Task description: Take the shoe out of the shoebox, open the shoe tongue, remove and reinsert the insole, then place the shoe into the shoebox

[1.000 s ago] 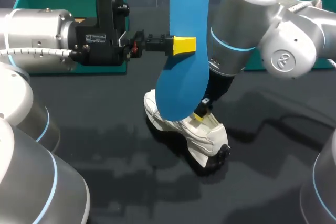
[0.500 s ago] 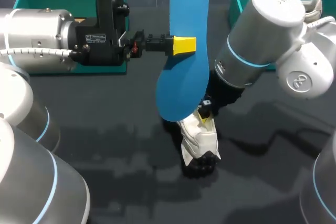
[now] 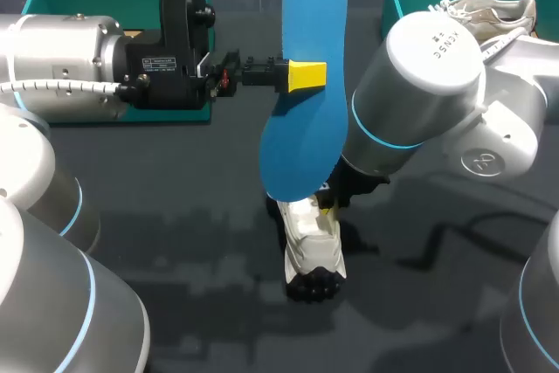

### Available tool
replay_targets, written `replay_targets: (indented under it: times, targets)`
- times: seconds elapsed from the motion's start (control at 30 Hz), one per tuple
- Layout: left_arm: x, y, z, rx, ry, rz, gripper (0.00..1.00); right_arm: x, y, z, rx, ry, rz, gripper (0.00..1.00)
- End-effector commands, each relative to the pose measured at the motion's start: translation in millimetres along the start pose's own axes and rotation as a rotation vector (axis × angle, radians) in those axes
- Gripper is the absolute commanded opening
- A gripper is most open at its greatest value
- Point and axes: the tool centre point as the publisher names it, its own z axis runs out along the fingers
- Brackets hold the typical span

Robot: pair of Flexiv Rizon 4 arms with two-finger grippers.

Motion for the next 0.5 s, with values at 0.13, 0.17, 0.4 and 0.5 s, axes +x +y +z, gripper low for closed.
replay_targets:
  times: [0.13, 0.17, 0.4, 0.5]
  targets:
    - [0.5, 0.3, 0.3, 0.000, -0.001, 0.000, 0.00, -2.3, 2.5, 16.1, 0.009, 0.010, 0.041, 0.00]
    - [0.5, 0.3, 0.3, 0.000, -0.001, 0.000, 0.00, -3.4, 2.3, 17.9, 0.008, 0.010, 0.050, 0.00]
    - [0.5, 0.3, 0.3, 0.000, -0.001, 0.000, 0.00, -9.3, -1.1, 27.3, -0.001, 0.045, 0.072, 0.00]
    - [0.5, 0.3, 0.3, 0.000, -0.001, 0.000, 0.00, -11.4, -1.1, 31.8, -0.005, 0.053, 0.078, 0.00]
